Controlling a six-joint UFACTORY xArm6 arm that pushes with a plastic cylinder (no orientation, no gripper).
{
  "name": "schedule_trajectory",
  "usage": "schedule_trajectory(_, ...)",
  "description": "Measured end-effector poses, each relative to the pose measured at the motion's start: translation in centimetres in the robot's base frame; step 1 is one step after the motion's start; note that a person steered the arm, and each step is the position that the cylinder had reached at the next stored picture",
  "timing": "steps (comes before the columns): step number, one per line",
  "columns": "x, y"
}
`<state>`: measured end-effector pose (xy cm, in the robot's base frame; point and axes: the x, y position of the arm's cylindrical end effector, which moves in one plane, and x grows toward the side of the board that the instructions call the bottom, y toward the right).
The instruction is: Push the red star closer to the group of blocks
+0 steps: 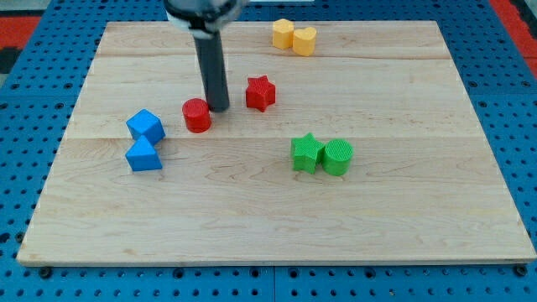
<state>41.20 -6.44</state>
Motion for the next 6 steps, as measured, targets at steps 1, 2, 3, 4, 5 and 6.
schedule_trajectory(1,0.9,-6.2)
schedule_trajectory(2,0.5,-1.5)
schedule_trajectory(3,0.3,10.8)
schedule_trajectory(4,-4.4,13.2)
schedule_trajectory(5,-6.3,6.1)
schedule_trajectory(6,-3.7,-0.6)
